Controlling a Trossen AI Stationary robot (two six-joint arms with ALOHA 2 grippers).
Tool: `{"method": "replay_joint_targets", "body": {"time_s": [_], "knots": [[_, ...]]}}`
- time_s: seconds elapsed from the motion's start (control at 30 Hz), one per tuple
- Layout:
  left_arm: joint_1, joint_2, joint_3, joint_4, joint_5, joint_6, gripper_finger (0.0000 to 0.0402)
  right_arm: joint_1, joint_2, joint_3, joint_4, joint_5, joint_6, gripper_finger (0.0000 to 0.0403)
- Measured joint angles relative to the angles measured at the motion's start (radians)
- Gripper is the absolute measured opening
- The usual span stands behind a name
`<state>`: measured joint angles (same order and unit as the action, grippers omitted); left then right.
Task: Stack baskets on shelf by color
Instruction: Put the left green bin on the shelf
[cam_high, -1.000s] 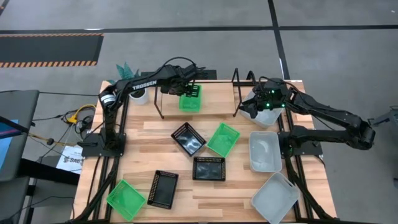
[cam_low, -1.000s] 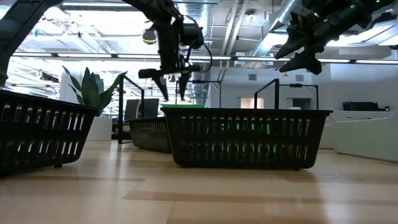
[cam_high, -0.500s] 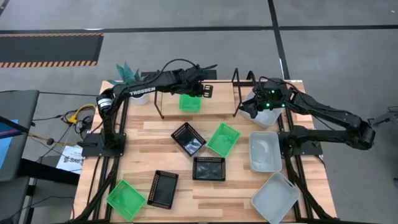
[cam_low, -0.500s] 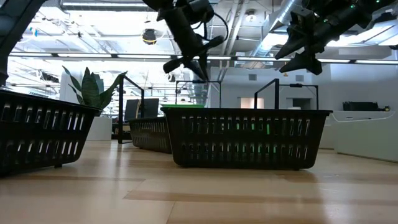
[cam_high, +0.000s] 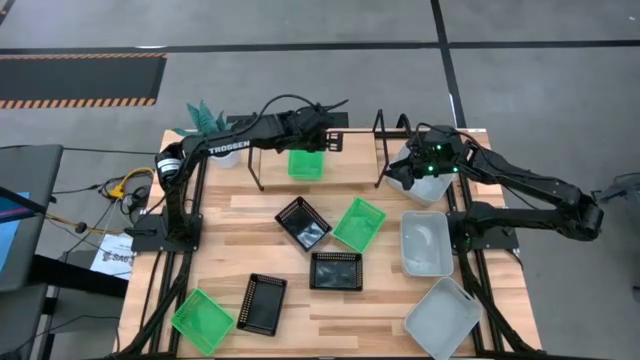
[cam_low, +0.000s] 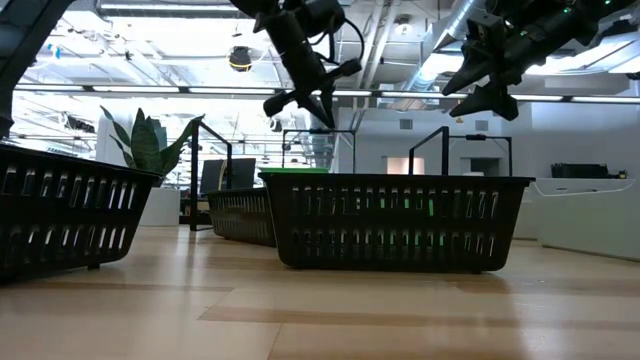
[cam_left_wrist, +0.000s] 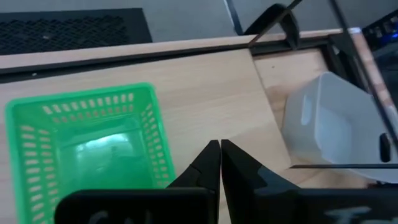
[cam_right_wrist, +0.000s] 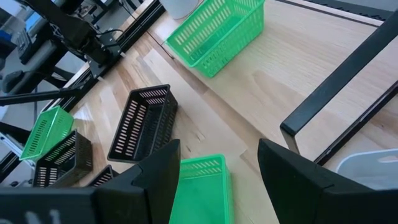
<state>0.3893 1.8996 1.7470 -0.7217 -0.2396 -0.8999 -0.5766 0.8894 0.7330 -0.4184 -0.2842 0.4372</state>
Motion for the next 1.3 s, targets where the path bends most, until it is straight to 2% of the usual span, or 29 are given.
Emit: {"method": "replay_joint_targets", "body": {"time_s": [0.17,0.43,1.1,1.3], "knots": [[-0.009,0.000,-0.001,-0.050,-0.003,0.005,0.0000,0.000,0.000,0.000,0.000,0.051,-0.001,0.0237],[-0.017,0.003,-0.107,0.032,0.055,-0.038,0.0000,0.000,0.000,0.000,0.000,0.064,0.000,0.0237],[-0.004,0.002,-0.116,-0.268,-0.135,-0.043,0.0000,0.000,0.000,0.000,-0.025,0.064,0.001,0.0237],[0.004,0.002,-0.116,-0.297,-0.160,-0.003,0.0000,0.000,0.000,0.000,-0.023,0.064,0.001,0.0237]]}}
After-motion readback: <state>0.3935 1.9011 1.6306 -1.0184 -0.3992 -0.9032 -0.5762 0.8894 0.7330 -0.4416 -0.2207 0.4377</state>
